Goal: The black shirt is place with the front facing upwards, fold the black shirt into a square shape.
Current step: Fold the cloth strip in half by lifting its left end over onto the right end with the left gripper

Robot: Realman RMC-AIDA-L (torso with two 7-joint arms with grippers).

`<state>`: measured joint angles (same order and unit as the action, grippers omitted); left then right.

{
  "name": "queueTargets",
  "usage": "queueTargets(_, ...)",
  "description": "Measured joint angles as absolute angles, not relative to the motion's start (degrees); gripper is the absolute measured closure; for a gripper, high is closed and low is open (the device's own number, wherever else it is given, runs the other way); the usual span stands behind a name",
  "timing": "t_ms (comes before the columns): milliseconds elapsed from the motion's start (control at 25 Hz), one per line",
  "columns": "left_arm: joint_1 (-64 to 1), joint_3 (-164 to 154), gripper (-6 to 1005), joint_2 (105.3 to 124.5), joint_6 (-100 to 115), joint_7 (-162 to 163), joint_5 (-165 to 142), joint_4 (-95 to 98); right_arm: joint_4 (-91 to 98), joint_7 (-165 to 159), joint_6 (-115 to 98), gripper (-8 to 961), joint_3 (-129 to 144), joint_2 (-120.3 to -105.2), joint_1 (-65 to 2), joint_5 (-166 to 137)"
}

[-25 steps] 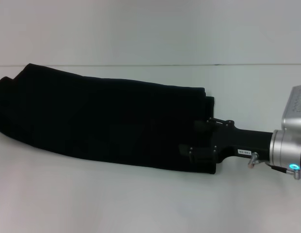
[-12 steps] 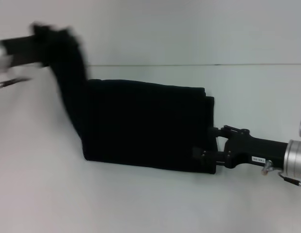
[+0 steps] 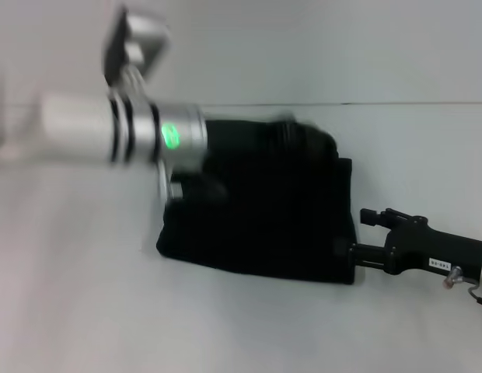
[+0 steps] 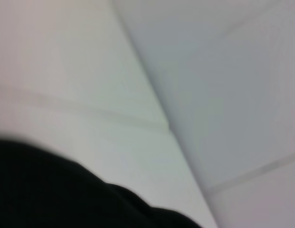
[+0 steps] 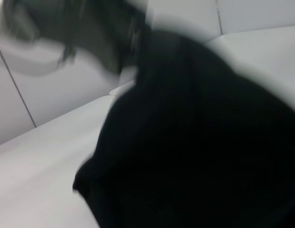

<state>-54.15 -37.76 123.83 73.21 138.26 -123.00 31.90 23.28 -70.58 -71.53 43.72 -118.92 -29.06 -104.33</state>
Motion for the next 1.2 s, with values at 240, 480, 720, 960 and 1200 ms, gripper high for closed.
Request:
queueTargets(240,-50.5,-41.8,911,124.19,71.0,133.4,-117.8,21.3,23.2,-70.6,-69.4,25,42.3,-119.29,-29.7,-104.3)
queueTargets(480,-48.6,-41.9,907,124.03,73.9,130.2,-113.2,21.8,21.7,-70.6,-64.8,25,42.0,-119.84,-32.7,-104.3)
queueTargets(720,-47.9,-41.6,904,123.92,76.9,129.6,-112.8,23.5,18.2,-70.7,-59.5,25,41.7,-120.19,-37.2,-103.1)
queueTargets(960,-46.4,-41.9,900,123.83,79.4,128.9,-112.4,24.5,15.7,-70.6,-52.5,25,41.6,-120.32,-40.7,-98.8)
queueTargets(1200,-45.8,-43.2,897,123.47,81.6,128.1,-112.7,24.3,15.9,-70.3,-50.1,25,41.7,-120.18,-41.7,-93.3)
